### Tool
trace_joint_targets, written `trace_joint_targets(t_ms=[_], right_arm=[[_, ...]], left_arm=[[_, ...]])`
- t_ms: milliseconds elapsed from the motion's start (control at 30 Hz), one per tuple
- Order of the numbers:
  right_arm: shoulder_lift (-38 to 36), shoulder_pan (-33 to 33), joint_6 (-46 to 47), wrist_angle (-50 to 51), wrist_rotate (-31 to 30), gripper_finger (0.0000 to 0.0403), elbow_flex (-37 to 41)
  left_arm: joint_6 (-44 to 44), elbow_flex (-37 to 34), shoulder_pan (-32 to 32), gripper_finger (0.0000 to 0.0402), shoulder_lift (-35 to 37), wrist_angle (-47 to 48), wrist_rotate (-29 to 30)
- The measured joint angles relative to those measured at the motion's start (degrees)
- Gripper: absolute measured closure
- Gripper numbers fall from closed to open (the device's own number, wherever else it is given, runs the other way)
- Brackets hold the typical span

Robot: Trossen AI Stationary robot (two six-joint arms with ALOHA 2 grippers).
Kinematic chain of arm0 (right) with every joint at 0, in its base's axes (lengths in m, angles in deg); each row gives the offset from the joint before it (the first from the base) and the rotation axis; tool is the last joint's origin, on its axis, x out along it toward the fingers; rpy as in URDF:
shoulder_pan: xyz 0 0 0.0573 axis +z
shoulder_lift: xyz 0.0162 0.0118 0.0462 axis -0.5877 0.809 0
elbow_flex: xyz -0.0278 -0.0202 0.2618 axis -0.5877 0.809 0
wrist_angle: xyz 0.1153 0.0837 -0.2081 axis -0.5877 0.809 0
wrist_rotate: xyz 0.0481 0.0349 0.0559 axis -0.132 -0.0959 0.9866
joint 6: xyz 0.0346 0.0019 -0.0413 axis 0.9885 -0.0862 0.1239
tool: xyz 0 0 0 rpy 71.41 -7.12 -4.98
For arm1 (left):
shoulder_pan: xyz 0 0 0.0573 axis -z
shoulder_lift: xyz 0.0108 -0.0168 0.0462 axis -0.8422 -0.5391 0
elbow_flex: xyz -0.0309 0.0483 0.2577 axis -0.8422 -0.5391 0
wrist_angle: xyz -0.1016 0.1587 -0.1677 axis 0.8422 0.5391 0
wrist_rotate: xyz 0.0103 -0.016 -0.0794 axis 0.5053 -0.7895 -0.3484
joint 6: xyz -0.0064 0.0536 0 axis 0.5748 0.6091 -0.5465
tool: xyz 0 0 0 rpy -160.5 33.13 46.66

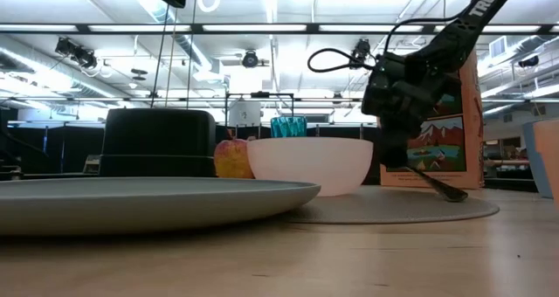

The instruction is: Arrange a breakfast setting

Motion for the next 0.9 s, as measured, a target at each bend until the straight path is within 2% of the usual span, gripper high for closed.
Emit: trace_joint_targets(t_ms=[467, 600, 800, 900], right_arm=[[0.68, 1.9, -0.84, -1.08, -11.32, 0.0289, 0.0], [0.68, 2.64, -0.78, -1.06, -12.32, 0.0284, 0.0], [-2.03, 4.14, -0.28, 0.38, -20.74, 0.0286, -0.03], [-5.47, 5.58, 0.9, 5.24, -23.07, 0.0286, -1.7]], left_arm=[[0.0, 0.02, 0.11, 0.0299, 0.0, -0.02, 0.0], [0.0, 0.0, 0.11, 0.0299, 0.0, -0.02, 0.0], [0.0, 0.01, 0.11, 0.0299, 0.0, -0.05, 0.0], [0.0, 0.01, 0.11, 0.0299, 0.0, -0.05, 0.0]])
